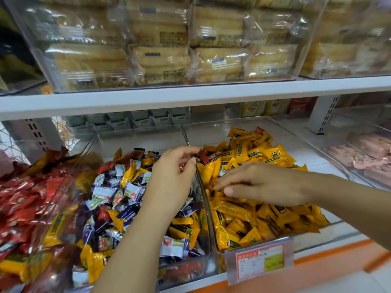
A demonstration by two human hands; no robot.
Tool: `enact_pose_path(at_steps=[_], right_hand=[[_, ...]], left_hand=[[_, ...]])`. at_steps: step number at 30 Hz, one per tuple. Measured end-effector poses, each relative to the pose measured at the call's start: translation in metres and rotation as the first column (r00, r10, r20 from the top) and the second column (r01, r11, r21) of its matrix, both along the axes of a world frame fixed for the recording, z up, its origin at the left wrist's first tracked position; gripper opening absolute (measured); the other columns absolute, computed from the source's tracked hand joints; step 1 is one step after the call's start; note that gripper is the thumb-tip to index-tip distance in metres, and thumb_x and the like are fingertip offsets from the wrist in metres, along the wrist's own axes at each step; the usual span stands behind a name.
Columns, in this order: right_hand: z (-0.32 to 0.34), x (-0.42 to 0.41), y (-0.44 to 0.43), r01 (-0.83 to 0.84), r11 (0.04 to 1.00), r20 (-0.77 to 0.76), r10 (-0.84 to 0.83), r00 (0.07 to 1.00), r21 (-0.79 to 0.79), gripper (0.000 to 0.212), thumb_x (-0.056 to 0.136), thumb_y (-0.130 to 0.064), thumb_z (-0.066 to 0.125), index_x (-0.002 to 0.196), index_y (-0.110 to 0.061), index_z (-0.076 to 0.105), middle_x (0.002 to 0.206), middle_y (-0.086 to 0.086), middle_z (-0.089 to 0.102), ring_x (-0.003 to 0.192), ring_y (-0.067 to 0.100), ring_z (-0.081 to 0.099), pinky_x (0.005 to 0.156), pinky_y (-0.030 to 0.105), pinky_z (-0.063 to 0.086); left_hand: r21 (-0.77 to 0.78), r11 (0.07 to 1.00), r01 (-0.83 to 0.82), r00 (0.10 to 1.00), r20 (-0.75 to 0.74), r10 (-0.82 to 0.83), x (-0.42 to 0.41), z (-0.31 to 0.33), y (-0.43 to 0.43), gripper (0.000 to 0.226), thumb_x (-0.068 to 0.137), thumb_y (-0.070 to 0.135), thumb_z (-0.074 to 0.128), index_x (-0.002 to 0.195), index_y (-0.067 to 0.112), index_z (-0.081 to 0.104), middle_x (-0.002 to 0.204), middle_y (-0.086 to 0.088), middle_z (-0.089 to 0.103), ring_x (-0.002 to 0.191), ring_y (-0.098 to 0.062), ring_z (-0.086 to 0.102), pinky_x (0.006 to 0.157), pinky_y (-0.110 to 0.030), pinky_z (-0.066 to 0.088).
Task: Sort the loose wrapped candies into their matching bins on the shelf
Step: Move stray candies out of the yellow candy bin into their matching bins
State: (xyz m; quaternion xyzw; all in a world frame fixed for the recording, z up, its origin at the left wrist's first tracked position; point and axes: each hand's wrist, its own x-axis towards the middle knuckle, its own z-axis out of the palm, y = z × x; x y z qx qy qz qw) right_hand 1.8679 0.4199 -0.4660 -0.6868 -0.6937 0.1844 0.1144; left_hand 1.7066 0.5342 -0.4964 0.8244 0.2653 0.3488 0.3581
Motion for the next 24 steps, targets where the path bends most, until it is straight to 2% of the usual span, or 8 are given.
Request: enact_pose_path(at_steps=[2, 4, 7, 9, 14, 19, 21, 24], right_hand=[[0.001, 0.005, 0.006, 0.044, 0.998, 0.018, -0.044, 0.999, 0.044, 0.029, 0.097, -0.038, 0.044, 0.116, -0.031, 0.063, 0.112, -0.013, 0.065, 0.100, 0.000, 0.058, 0.092, 0.025, 0.045], [-0.003, 0.014, 0.018, 0.088, 0.993, 0.157, -0.100, 0.983, 0.080, 0.027, 0.098, -0.032, 0.043, 0.117, -0.030, 0.063, 0.112, -0.009, 0.066, 0.093, 0.002, 0.059, 0.093, 0.028, 0.044], [-0.011, 0.021, 0.037, 0.125, 0.991, 0.401, -0.129, 0.907, 0.037, 0.033, 0.097, -0.029, 0.046, 0.129, -0.025, 0.055, 0.129, -0.004, 0.058, 0.119, 0.014, 0.049, 0.103, 0.036, 0.032], [-0.016, 0.026, 0.050, 0.142, 0.990, 0.436, -0.128, 0.891, 0.001, 0.043, 0.094, -0.032, 0.052, 0.137, -0.026, 0.046, 0.139, -0.002, 0.050, 0.129, 0.020, 0.042, 0.107, 0.039, 0.032], [-0.019, 0.023, 0.071, 0.115, 0.991, 0.152, -0.104, 0.983, -0.063, 0.061, 0.087, -0.026, 0.065, 0.142, -0.025, 0.038, 0.134, -0.002, 0.054, 0.121, 0.015, 0.051, 0.103, 0.036, 0.042], [-0.018, 0.017, 0.068, 0.075, 0.994, -0.065, -0.080, 0.995, -0.076, 0.054, 0.087, -0.016, 0.065, 0.137, -0.022, 0.046, 0.131, -0.002, 0.057, 0.113, 0.010, 0.057, 0.100, 0.033, 0.047], [-0.013, 0.011, 0.058, 0.019, 0.996, -0.073, -0.025, 0.997, -0.082, 0.044, 0.089, -0.011, 0.060, 0.132, -0.021, 0.052, 0.129, -0.005, 0.058, 0.112, 0.003, 0.056, 0.101, 0.026, 0.044], [-0.006, 0.000, 0.044, -0.065, 0.994, 0.012, 0.066, 0.998, -0.086, 0.037, 0.093, -0.010, 0.053, 0.127, -0.024, 0.058, 0.128, -0.011, 0.058, 0.112, -0.004, 0.051, 0.101, 0.016, 0.039]], left_hand=[[0.006, 1.000, -0.003, 1.000, -0.007, 0.003, 0.001, 0.000, 0.001, 0.027, 0.096, 0.018, 0.051, 0.103, 0.043, 0.056, 0.109, 0.015, 0.056, 0.090, 0.019, 0.047, 0.071, 0.006, 0.034], [0.004, 1.000, -0.003, 1.000, -0.010, 0.003, 0.001, 0.000, 0.001, 0.026, 0.096, 0.018, 0.051, 0.104, 0.043, 0.056, 0.109, 0.014, 0.056, 0.091, 0.018, 0.047, 0.070, 0.006, 0.034], [-0.003, 1.000, 0.000, 1.000, -0.010, 0.000, 0.001, -0.001, 0.001, 0.026, 0.095, 0.018, 0.051, 0.105, 0.042, 0.056, 0.111, 0.014, 0.056, 0.092, 0.018, 0.047, 0.072, 0.006, 0.035], [-0.013, 1.000, 0.000, 1.000, -0.002, 0.000, 0.001, -0.001, 0.002, 0.026, 0.095, 0.018, 0.052, 0.107, 0.041, 0.058, 0.114, 0.013, 0.058, 0.094, 0.017, 0.049, 0.072, 0.005, 0.035], [-0.027, 1.000, 0.002, 1.000, 0.002, -0.002, 0.001, -0.002, 0.003, 0.027, 0.095, 0.018, 0.052, 0.109, 0.040, 0.058, 0.114, 0.011, 0.058, 0.097, 0.014, 0.050, 0.073, 0.006, 0.034], [-0.031, 1.000, 0.002, 1.000, 0.008, -0.001, 0.002, -0.002, 0.003, 0.026, 0.095, 0.018, 0.052, 0.108, 0.039, 0.059, 0.112, 0.012, 0.059, 0.095, 0.015, 0.050, 0.073, 0.004, 0.036], [-0.034, 0.999, -0.003, 1.000, 0.004, 0.003, 0.002, -0.002, 0.003, 0.026, 0.095, 0.018, 0.052, 0.109, 0.039, 0.059, 0.112, 0.011, 0.058, 0.094, 0.015, 0.049, 0.072, 0.005, 0.036], [-0.029, 1.000, -0.003, 1.000, 0.002, 0.003, 0.002, -0.001, 0.003, 0.026, 0.095, 0.018, 0.052, 0.108, 0.040, 0.058, 0.113, 0.013, 0.056, 0.092, 0.017, 0.048, 0.072, 0.006, 0.035]])
